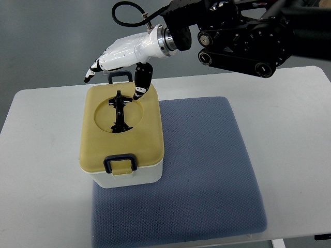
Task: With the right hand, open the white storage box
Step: 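Lower the right hand onto the black handle on the yellow lid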
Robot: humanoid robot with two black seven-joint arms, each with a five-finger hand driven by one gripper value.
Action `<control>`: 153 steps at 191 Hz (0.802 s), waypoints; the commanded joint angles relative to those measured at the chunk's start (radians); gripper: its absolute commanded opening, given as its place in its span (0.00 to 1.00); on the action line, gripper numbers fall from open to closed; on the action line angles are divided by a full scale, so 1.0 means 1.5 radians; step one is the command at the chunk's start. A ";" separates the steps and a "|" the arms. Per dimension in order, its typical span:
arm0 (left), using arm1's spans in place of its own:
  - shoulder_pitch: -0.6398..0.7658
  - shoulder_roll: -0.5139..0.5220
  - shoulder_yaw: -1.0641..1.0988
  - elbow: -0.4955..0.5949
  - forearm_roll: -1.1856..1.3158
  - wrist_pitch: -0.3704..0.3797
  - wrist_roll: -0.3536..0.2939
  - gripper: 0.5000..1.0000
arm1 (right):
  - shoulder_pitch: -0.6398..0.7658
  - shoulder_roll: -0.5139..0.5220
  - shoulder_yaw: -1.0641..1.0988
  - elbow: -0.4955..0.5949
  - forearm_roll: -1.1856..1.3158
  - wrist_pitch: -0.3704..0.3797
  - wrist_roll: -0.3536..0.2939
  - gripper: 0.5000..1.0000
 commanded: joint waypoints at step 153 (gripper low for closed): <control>0.000 0.000 0.001 0.001 0.000 0.000 0.001 1.00 | -0.064 0.036 -0.001 -0.030 -0.006 -0.049 0.008 0.20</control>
